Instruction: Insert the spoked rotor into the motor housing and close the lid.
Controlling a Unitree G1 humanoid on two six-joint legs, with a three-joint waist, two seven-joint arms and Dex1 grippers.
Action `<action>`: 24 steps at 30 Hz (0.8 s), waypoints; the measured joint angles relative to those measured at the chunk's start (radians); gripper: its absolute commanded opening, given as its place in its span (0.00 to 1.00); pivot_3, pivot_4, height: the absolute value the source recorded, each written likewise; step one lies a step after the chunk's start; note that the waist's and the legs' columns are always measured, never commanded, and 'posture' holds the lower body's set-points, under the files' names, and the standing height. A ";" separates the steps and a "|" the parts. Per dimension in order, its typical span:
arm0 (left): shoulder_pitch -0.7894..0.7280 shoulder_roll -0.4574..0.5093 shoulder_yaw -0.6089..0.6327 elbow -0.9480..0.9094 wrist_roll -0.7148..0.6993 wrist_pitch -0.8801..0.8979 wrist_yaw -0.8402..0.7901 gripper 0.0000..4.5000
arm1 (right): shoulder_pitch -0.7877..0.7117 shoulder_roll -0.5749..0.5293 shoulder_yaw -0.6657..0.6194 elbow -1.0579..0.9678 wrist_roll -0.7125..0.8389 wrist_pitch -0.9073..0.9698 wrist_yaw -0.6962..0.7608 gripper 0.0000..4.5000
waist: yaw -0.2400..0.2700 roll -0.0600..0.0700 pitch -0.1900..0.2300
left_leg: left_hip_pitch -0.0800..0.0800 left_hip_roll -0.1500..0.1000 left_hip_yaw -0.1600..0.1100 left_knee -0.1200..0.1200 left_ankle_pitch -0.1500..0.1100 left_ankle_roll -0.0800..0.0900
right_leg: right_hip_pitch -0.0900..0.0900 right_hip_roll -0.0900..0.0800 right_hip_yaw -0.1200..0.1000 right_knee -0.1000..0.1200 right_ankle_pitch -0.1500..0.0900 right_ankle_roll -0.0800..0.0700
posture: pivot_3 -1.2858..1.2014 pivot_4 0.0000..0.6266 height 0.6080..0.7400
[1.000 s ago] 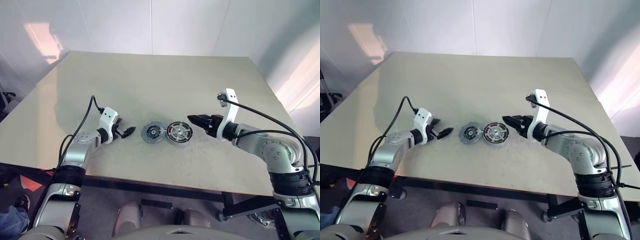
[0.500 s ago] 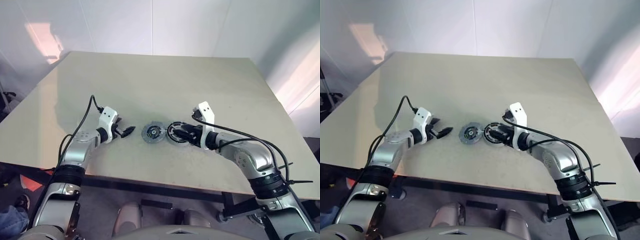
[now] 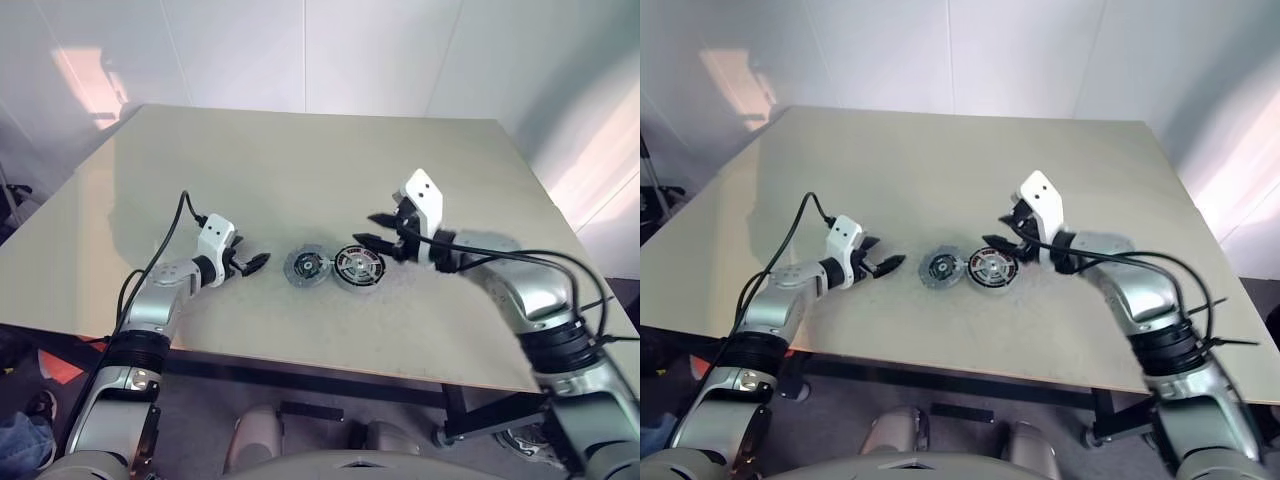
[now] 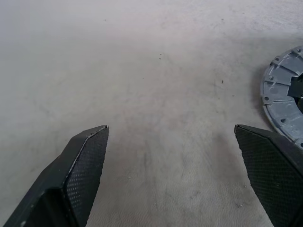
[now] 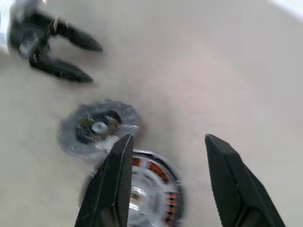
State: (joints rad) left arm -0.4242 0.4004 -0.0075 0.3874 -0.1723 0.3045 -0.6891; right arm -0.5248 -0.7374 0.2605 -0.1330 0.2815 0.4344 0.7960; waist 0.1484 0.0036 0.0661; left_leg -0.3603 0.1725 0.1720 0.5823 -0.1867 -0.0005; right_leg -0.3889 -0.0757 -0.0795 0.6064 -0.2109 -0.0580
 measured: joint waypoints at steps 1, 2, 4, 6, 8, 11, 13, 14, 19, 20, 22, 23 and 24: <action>0.000 -0.001 0.000 0.002 0.000 -0.001 0.000 1.00 | -0.020 -0.025 0.025 0.004 -0.044 -0.055 0.044 0.59 | 0.000 0.000 0.000 | 0.000 0.000 0.000 0.000 0.000 0.000 | 0.000 0.000 0.000 0.000 0.000 0.000 | 0.52 0.00 1.00; -0.001 -0.004 0.000 0.004 0.000 -0.001 0.000 1.00 | -0.042 -0.050 0.057 0.013 -0.092 -0.115 0.093 0.59 | -0.001 0.000 0.000 | 0.000 0.000 0.000 0.000 -0.002 0.003 | -0.001 0.000 0.000 0.000 0.000 0.000 | 0.52 0.00 1.00; -0.005 -0.012 -0.001 0.008 0.000 -0.002 0.000 1.00 | -0.085 -0.076 0.114 0.050 -0.175 -0.230 0.180 0.59 | -0.002 0.000 0.000 | -0.001 0.000 0.000 0.001 -0.002 0.003 | -0.001 0.000 0.000 0.000 0.000 -0.001 | 0.52 0.00 1.00; -0.007 -0.013 -0.001 0.010 0.000 -0.004 0.000 1.00 | -0.112 -0.081 0.146 0.083 -0.234 -0.314 0.240 0.59 | -0.005 0.000 0.000 | -0.002 0.000 0.000 0.001 -0.002 0.004 | -0.001 0.000 0.000 0.000 0.002 -0.004 | 0.52 0.00 1.00; -0.007 -0.014 -0.001 0.013 0.000 -0.005 0.001 1.00 | -0.130 -0.081 0.171 0.110 -0.278 -0.385 0.292 0.59 | -0.007 0.000 0.000 | -0.002 0.000 0.000 0.002 -0.002 0.004 | -0.001 0.000 0.000 0.000 0.003 -0.006 | 0.52 0.00 1.00; -0.006 -0.014 0.000 0.015 0.000 -0.012 0.005 1.00 | -0.131 -0.071 0.199 0.159 -0.338 -0.474 0.327 0.46 | -0.011 0.000 0.000 | -0.004 0.001 0.000 0.006 -0.004 0.007 | -0.001 0.000 0.000 0.001 0.004 -0.007 | 0.52 0.00 1.00; -0.003 -0.013 0.001 0.015 0.000 -0.014 0.007 1.00 | -0.131 -0.070 0.212 0.190 -0.382 -0.531 0.341 0.46 | -0.013 0.000 0.000 | -0.006 0.002 0.000 0.011 -0.006 0.009 | -0.002 0.000 0.000 0.001 0.004 -0.007 | 0.52 0.00 1.00; -0.001 -0.012 0.001 0.015 0.000 -0.014 0.008 1.00 | -0.131 -0.071 0.218 0.201 -0.395 -0.548 0.346 0.46 | -0.016 0.000 0.000 | -0.007 0.002 0.000 0.013 -0.007 0.011 | -0.001 0.000 0.000 0.002 0.004 -0.007 | 0.52 0.00 1.00; 0.002 -0.011 0.002 0.015 0.000 -0.015 0.014 1.00 | -0.130 -0.083 0.224 0.241 -0.461 -0.649 0.390 0.46 | -0.024 0.000 0.000 | -0.008 0.002 0.000 0.015 -0.007 0.012 | -0.001 0.000 0.000 0.002 0.004 -0.008 | 0.52 0.00 1.00; 0.002 -0.011 0.002 0.015 0.000 -0.015 0.014 1.00 | -0.130 -0.089 0.224 0.247 -0.472 -0.665 0.398 0.46 | -0.024 0.000 0.000 | -0.007 0.002 0.000 0.015 -0.007 0.012 | -0.001 0.000 0.000 0.002 0.004 -0.008 | 0.52 0.00 1.00; 0.002 -0.011 0.002 0.016 0.000 -0.015 0.014 1.00 | -0.130 -0.098 0.224 0.257 -0.490 -0.688 0.407 0.46 | -0.025 0.000 0.000 | -0.007 0.002 0.000 0.015 -0.007 0.012 | 0.000 0.000 0.000 0.003 0.004 -0.008 | 0.52 0.00 1.00; 0.002 -0.011 0.002 0.016 0.000 -0.016 0.014 1.00 | -0.129 -0.098 0.224 0.262 -0.497 -0.696 0.409 0.46 | -0.025 0.000 0.000 | -0.007 0.002 0.000 0.015 -0.007 0.012 | 0.000 0.000 0.000 0.003 0.004 -0.008 | 0.52 0.00 1.00; 0.002 -0.011 0.002 0.016 0.000 -0.016 0.014 1.00 | -0.129 -0.098 0.224 0.270 -0.502 -0.707 0.409 0.46 | -0.025 0.000 0.000 | -0.007 0.002 0.000 0.015 -0.007 0.012 | 0.000 0.000 0.000 0.003 0.004 -0.008 | 0.52 0.00 1.00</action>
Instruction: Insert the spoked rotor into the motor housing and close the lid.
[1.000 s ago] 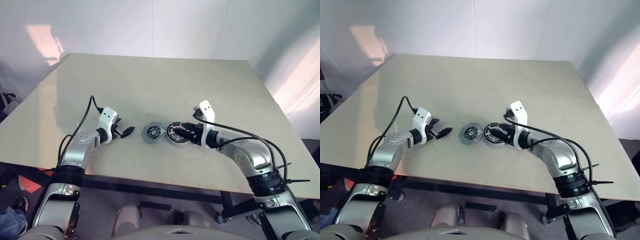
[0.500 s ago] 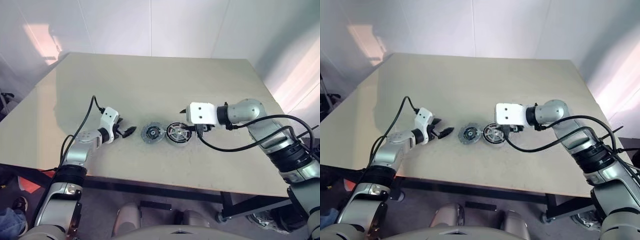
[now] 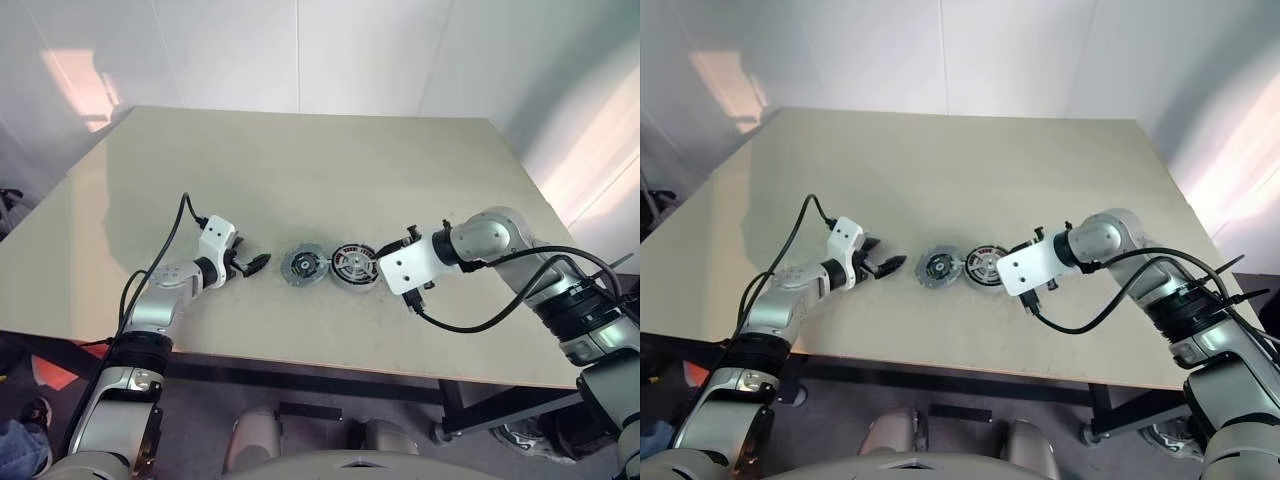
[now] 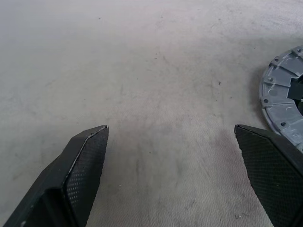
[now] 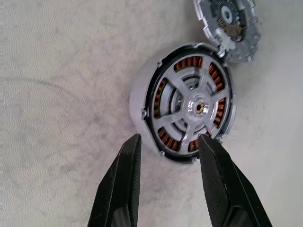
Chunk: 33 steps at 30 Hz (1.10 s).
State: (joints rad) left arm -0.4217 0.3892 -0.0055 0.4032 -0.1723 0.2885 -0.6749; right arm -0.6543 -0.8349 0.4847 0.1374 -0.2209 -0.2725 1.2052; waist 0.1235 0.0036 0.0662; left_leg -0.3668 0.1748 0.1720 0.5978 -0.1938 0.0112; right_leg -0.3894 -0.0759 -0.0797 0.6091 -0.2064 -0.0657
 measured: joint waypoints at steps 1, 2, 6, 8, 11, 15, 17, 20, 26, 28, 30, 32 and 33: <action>0.000 0.000 0.000 0.000 0.000 0.000 0.000 1.00 | 0.000 0.001 0.000 0.011 -0.009 -0.011 -0.002 0.46 | 0.000 0.000 0.000 | 0.000 0.000 0.000 0.000 0.000 0.000 | 0.000 0.000 0.000 0.000 0.000 0.000 | 0.52 0.00 1.00; 0.000 0.000 0.000 0.001 0.000 -0.001 0.000 1.00 | 0.000 0.004 0.000 0.030 -0.024 -0.027 -0.008 0.46 | -0.001 0.000 0.000 | 0.000 0.000 0.000 0.000 0.000 0.000 | 0.000 0.000 0.000 0.000 0.000 0.000 | 0.52 0.00 1.00; 0.001 -0.001 0.000 0.001 0.000 -0.004 0.000 1.00 | -0.009 0.038 0.009 0.153 -0.096 -0.089 -0.047 0.46 | -0.003 0.000 0.000 | 0.000 0.000 0.000 0.000 0.000 0.000 | 0.000 0.000 0.000 0.000 0.000 0.000 | 0.52 0.00 1.00; 0.001 -0.001 0.000 0.001 0.000 -0.005 0.000 1.00 | -0.026 0.064 0.015 0.207 -0.127 -0.127 -0.076 0.46 | -0.003 0.000 0.000 | 0.000 0.000 0.000 0.000 0.000 0.000 | 0.000 0.000 0.000 0.000 0.000 -0.001 | 0.52 0.00 1.00; 0.004 0.000 0.000 0.001 0.000 -0.006 0.000 1.00 | -0.054 0.095 0.017 0.276 -0.157 -0.164 -0.104 0.46 | -0.004 0.000 0.000 | 0.001 0.000 0.000 0.000 0.000 0.000 | 0.000 0.000 0.000 0.001 0.000 -0.001 | 0.52 0.00 1.00; 0.011 0.004 0.000 0.001 0.000 -0.006 0.000 1.00 | -0.067 0.106 0.017 0.318 -0.173 -0.201 -0.121 0.46 | -0.006 0.000 0.000 | 0.002 0.000 0.000 0.001 0.000 0.000 | 0.002 0.000 0.000 0.001 0.000 -0.001 | 0.52 0.00 1.00; 0.011 0.006 0.001 0.001 0.000 -0.006 0.000 1.00 | -0.068 0.110 0.016 0.325 -0.176 -0.207 -0.122 0.46 | -0.006 0.000 0.000 | 0.003 0.000 0.000 0.001 0.000 0.000 | 0.003 0.000 0.000 0.001 0.000 -0.001 | 0.52 0.00 1.00; 0.011 0.006 0.001 0.001 0.000 -0.006 0.000 1.00 | -0.073 0.115 0.015 0.331 -0.187 -0.219 -0.128 0.46 | -0.008 0.000 0.000 | 0.004 0.000 0.000 0.001 0.000 0.000 | 0.003 0.000 0.000 0.001 0.000 -0.001 | 0.52 0.00 1.00; 0.010 0.005 0.000 0.002 0.000 -0.006 0.000 1.00 | -0.080 0.137 0.015 0.338 -0.204 -0.234 -0.142 0.46 | -0.025 0.000 0.000 | 0.003 0.000 0.000 0.001 0.000 0.000 | 0.003 0.000 0.000 0.001 0.000 -0.001 | 0.52 0.00 1.00; 0.010 0.005 0.000 0.002 0.000 -0.006 0.000 1.00 | -0.081 0.142 0.015 0.338 -0.205 -0.233 -0.142 0.46 | -0.028 0.000 0.000 | 0.003 0.000 0.000 0.001 0.000 0.000 | 0.003 0.000 0.000 0.001 0.000 -0.001 | 0.52 0.00 1.00; 0.010 0.005 0.000 0.003 0.000 -0.006 0.000 1.00 | -0.083 0.146 0.015 0.338 -0.210 -0.236 -0.142 0.46 | -0.029 0.000 0.000 | 0.003 0.000 0.000 0.001 0.000 0.000 | 0.002 0.000 0.000 0.001 0.000 -0.001 | 0.52 0.00 1.00; 0.010 0.005 0.000 0.004 0.000 -0.007 0.001 1.00 | -0.084 0.155 0.020 0.338 -0.217 -0.244 -0.140 0.46 | -0.030 0.000 0.000 | 0.003 0.000 0.000 0.001 0.000 0.000 | 0.002 0.000 0.000 0.001 0.000 -0.001 | 0.52 0.00 1.00; 0.010 0.005 0.000 0.006 0.000 -0.007 0.002 1.00 | -0.084 0.162 0.021 0.338 -0.221 -0.245 -0.140 0.46 | -0.030 0.000 0.000 | 0.002 0.000 0.000 0.001 0.000 0.000 | 0.002 0.000 0.000 0.001 0.001 -0.001 | 0.52 0.00 1.00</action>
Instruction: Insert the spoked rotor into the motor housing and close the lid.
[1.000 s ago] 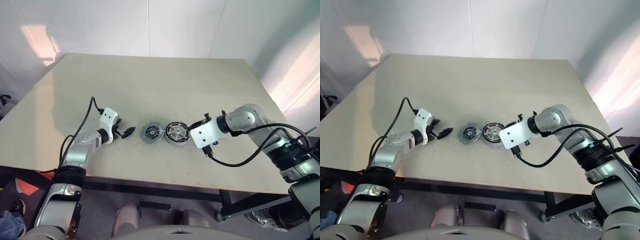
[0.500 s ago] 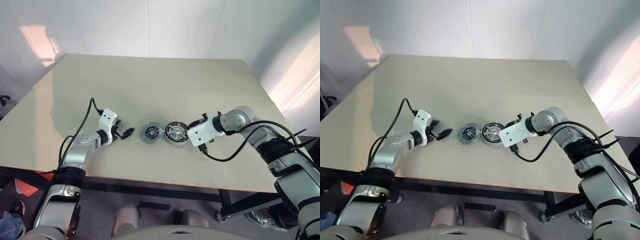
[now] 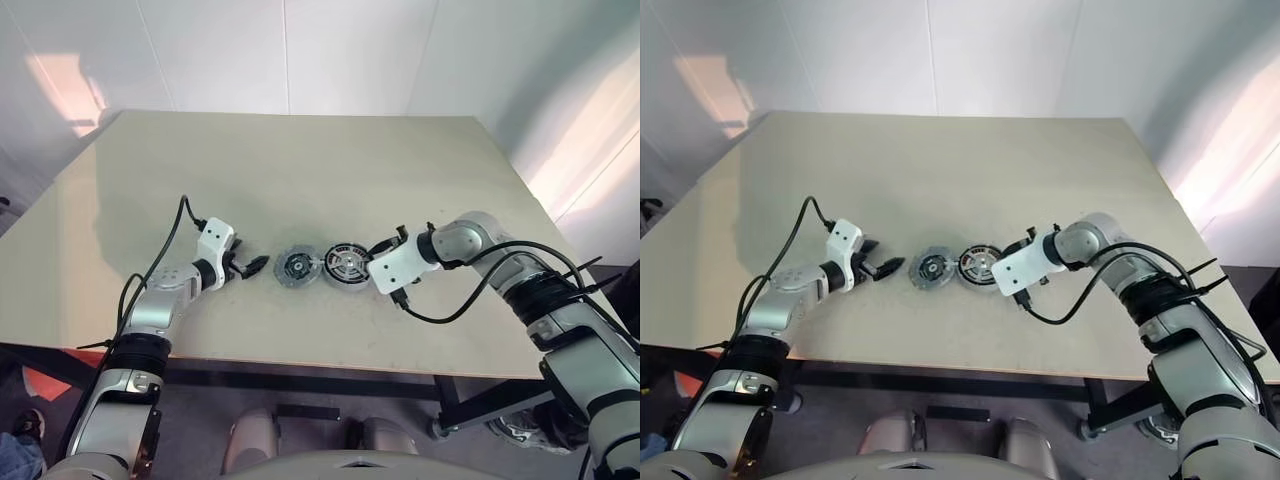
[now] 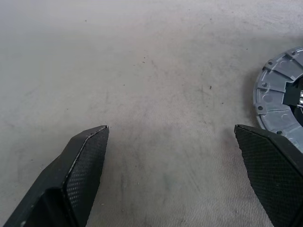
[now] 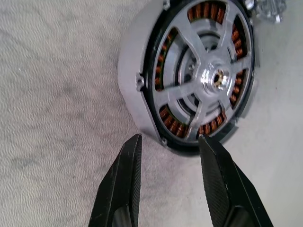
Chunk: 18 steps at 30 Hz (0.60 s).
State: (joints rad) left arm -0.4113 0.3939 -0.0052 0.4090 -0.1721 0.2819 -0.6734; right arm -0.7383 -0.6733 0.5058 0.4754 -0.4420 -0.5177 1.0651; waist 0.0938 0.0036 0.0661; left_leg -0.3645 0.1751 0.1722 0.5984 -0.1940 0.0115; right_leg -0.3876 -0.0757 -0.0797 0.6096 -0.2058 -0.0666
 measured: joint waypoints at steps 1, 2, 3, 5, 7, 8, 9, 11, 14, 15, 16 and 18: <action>0.000 0.000 0.000 0.001 0.000 0.000 0.001 1.00 | 0.000 0.001 0.000 0.000 -0.002 -0.001 0.000 0.46 | 0.000 0.000 0.000 | 0.000 0.000 0.000 0.000 0.000 0.000 | 0.000 0.000 0.000 0.000 0.000 0.000 | 0.52 0.00 1.00; 0.000 0.000 0.000 0.001 0.000 0.000 0.001 1.00 | 0.000 0.001 0.000 -0.001 -0.005 -0.002 0.000 0.46 | 0.000 0.000 0.000 | 0.000 0.000 0.000 0.000 0.000 0.000 | 0.000 0.000 0.000 0.000 0.000 0.000 | 0.52 0.00 1.00; 0.000 0.000 0.000 0.001 0.000 0.000 0.001 1.00 | -0.001 0.003 0.000 -0.002 -0.007 -0.002 0.000 0.46 | -0.001 0.000 0.000 | 0.000 0.000 0.000 0.000 0.000 0.000 | 0.000 0.000 0.000 0.000 0.000 0.000 | 0.52 0.00 1.00; 0.000 0.000 0.000 0.001 0.000 0.000 0.001 1.00 | -0.003 0.007 0.000 -0.002 -0.011 -0.002 0.002 0.37 | -0.003 0.000 0.000 | 0.000 0.001 0.000 0.000 0.000 0.000 | 0.000 0.000 0.000 0.000 0.000 0.000 | 0.52 0.00 1.00; 0.000 0.000 0.000 0.001 0.000 0.000 0.002 1.00 | -0.009 0.013 -0.001 -0.011 -0.011 -0.010 0.003 0.29 | -0.006 0.000 0.000 | 0.001 0.001 0.000 0.000 0.000 0.000 | 0.000 0.001 0.000 0.000 0.000 0.000 | 0.52 0.00 1.00; 0.000 0.000 0.000 0.001 0.000 0.000 0.002 1.00 | -0.013 0.017 0.000 -0.014 -0.011 -0.018 0.003 0.23 | -0.009 0.000 0.000 | 0.001 0.001 0.000 0.000 0.000 0.000 | 0.000 0.001 0.000 0.000 0.000 0.000 | 0.52 0.00 1.00; 0.001 0.000 0.001 0.001 0.000 0.000 0.005 1.00 | -0.017 0.020 0.000 -0.014 -0.012 -0.020 0.002 0.21 | -0.011 0.000 0.000 | 0.001 0.001 0.000 0.000 0.000 0.000 | 0.000 0.001 0.000 0.000 0.000 0.000 | 0.52 0.00 1.00; 0.001 0.000 0.004 0.001 0.000 0.000 0.006 1.00 | -0.017 0.020 0.000 -0.014 -0.013 -0.024 0.001 0.21 | -0.011 0.000 0.000 | 0.002 0.001 0.000 0.000 0.000 0.000 | 0.001 0.001 0.000 0.000 0.000 0.000 | 0.52 0.00 1.00; 0.003 0.000 0.005 0.001 0.000 0.000 0.006 1.00 | -0.021 0.020 0.000 -0.010 -0.019 -0.032 -0.002 0.21 | -0.012 0.000 0.000 | 0.002 0.001 0.000 0.000 0.000 0.000 | 0.001 0.001 0.000 0.000 0.000 0.000 | 0.52 0.00 1.00; 0.004 0.000 0.005 0.001 0.000 0.000 0.006 1.00 | -0.023 0.020 0.000 -0.007 -0.021 -0.033 -0.004 0.21 | -0.012 0.000 0.000 | 0.002 0.001 0.000 0.000 0.000 0.000 | 0.001 0.001 0.000 0.000 0.000 0.000 | 0.52 0.00 1.00; 0.005 0.000 0.005 0.001 0.000 -0.001 0.006 1.00 | -0.024 0.020 0.000 -0.007 -0.021 -0.030 -0.003 0.21 | -0.012 0.000 0.000 | 0.002 0.001 0.000 0.000 0.000 0.000 | 0.001 0.001 0.000 0.000 0.000 0.000 | 0.52 0.00 1.00; 0.010 0.000 0.005 0.000 0.000 -0.001 0.007 1.00 | -0.023 0.021 -0.003 -0.012 -0.004 -0.004 0.012 0.21 | -0.012 0.000 0.000 | 0.002 0.001 0.000 0.000 0.000 0.000 | 0.001 0.001 0.000 0.000 0.000 0.000 | 0.52 0.00 1.00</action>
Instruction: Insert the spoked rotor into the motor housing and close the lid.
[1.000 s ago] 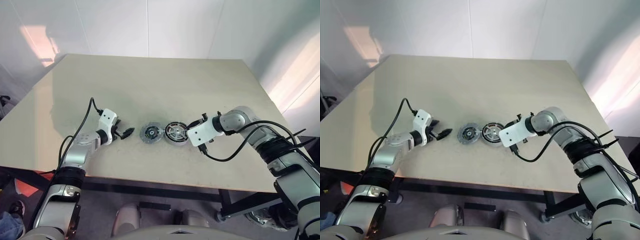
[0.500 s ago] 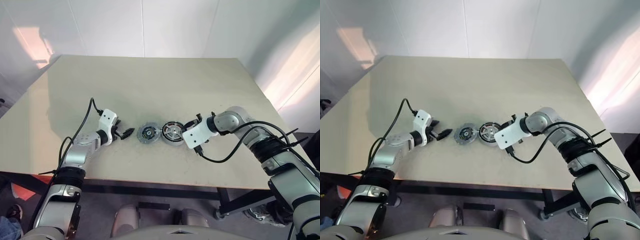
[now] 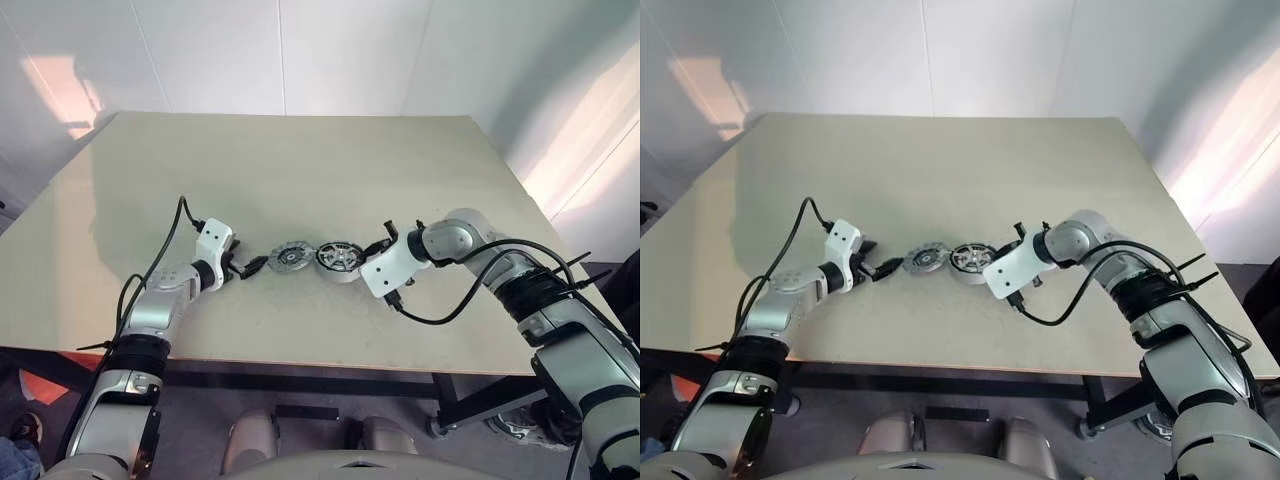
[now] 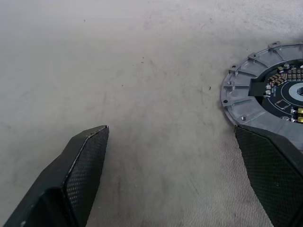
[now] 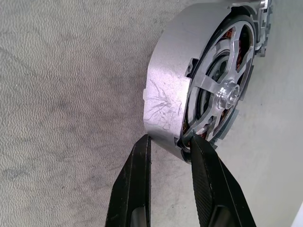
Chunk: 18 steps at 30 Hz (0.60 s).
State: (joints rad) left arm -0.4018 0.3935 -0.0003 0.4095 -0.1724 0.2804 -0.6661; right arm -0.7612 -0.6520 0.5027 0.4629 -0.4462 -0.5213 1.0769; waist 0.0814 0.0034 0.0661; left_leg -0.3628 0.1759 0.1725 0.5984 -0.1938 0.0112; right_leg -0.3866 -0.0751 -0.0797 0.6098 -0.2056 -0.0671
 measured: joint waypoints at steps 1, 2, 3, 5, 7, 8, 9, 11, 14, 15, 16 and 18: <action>0.001 -0.001 0.000 -0.001 0.000 -0.001 0.001 1.00 | 0.003 0.000 -0.009 -0.010 0.018 0.033 0.020 0.20 | 0.000 0.000 0.000 | 0.000 0.000 0.000 0.000 0.000 0.000 | 0.000 0.000 0.000 0.000 0.000 0.000 | 0.52 0.00 1.00; 0.001 -0.002 0.000 -0.002 0.000 -0.001 0.001 1.00 | 0.012 0.001 -0.017 -0.030 0.037 0.070 0.040 0.20 | 0.000 0.000 0.000 | 0.000 0.000 0.000 0.000 0.000 0.000 | 0.000 0.000 0.000 0.000 0.000 0.000 | 0.52 0.00 1.00; 0.002 -0.004 0.000 -0.004 0.000 -0.002 0.003 1.00 | 0.033 0.003 -0.032 -0.066 0.067 0.131 0.067 0.20 | 0.000 0.000 0.000 | -0.001 0.000 0.000 0.000 0.000 0.000 | 0.000 0.000 0.000 0.000 0.000 0.000 | 0.52 0.00 1.00; 0.005 -0.005 0.000 -0.008 0.000 -0.002 0.004 1.00 | 0.072 0.013 -0.066 -0.147 0.127 0.284 0.122 0.20 | 0.004 0.000 0.000 | -0.001 0.000 0.000 0.000 0.000 0.001 | 0.000 0.000 0.000 -0.001 0.000 0.000 | 0.52 0.00 1.00; 0.008 -0.006 0.000 -0.012 0.000 -0.002 0.006 1.00 | 0.096 0.027 -0.088 -0.218 0.172 0.442 0.161 0.20 | 0.006 0.000 0.000 | -0.001 0.000 0.000 0.000 0.000 0.001 | 0.000 0.000 0.000 -0.001 0.000 0.000 | 0.52 0.00 1.00; 0.009 -0.008 0.000 -0.015 -0.001 -0.002 0.008 1.00 | 0.102 0.031 -0.094 -0.247 0.179 0.509 0.170 0.20 | 0.008 0.000 0.000 | -0.001 0.000 0.000 0.000 0.000 0.001 | 0.000 0.000 0.000 -0.001 0.000 0.000 | 0.52 0.00 1.00; 0.011 -0.010 0.000 -0.018 -0.001 -0.002 0.008 1.00 | 0.106 0.033 -0.098 -0.269 0.184 0.562 0.176 0.20 | 0.009 0.000 0.000 | -0.001 0.000 0.000 0.000 0.000 0.001 | 0.000 0.000 0.000 -0.001 0.000 0.000 | 0.52 0.00 1.00; 0.015 -0.010 0.000 -0.022 -0.001 -0.002 0.009 1.00 | 0.110 0.037 -0.101 -0.302 0.194 0.644 0.184 0.20 | 0.013 0.000 0.000 | -0.001 0.000 0.000 0.000 0.000 0.001 | 0.000 0.000 0.000 -0.001 0.000 0.000 | 0.52 0.00 1.00; 0.018 -0.010 0.000 -0.025 -0.001 -0.002 0.012 1.00 | 0.126 0.054 -0.108 -0.361 0.197 0.772 0.175 0.20 | 0.013 0.000 0.000 | 0.000 0.000 0.000 0.000 0.000 0.000 | 0.000 0.000 0.000 -0.001 0.000 0.000 | 0.52 0.00 1.00; 0.018 -0.010 0.000 -0.025 -0.001 -0.001 0.012 1.00 | 0.133 0.059 -0.111 -0.377 0.198 0.802 0.167 0.20 | 0.013 0.000 0.000 | 0.000 0.000 0.000 0.000 0.000 0.000 | 0.000 0.000 0.000 -0.001 0.000 0.000 | 0.52 0.00 1.00; 0.018 -0.009 0.000 -0.025 -0.001 -0.001 0.012 1.00 | 0.140 0.069 -0.116 -0.395 0.198 0.842 0.162 0.20 | 0.012 0.000 0.000 | 0.001 0.000 0.000 -0.001 0.000 0.000 | 0.000 0.000 0.000 -0.001 0.000 0.000 | 0.52 0.00 1.00; 0.019 -0.007 0.000 -0.025 -0.001 0.001 0.012 1.00 | 0.147 0.089 -0.119 -0.422 0.197 0.916 0.147 0.20 | 0.010 0.000 0.000 | 0.002 0.001 0.000 -0.001 0.000 -0.001 | 0.001 0.000 0.000 -0.001 0.000 0.000 | 0.52 0.00 1.00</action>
State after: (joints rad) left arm -0.3830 0.3868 -0.0003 0.3847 -0.1731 0.2813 -0.6541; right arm -0.6139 -0.5627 0.3839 0.0407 -0.2487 0.3950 1.2238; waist 0.0917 0.0035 0.0660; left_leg -0.3609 0.1764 0.1724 0.5974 -0.1936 0.0104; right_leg -0.3860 -0.0750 -0.0797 0.6093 -0.2058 -0.0668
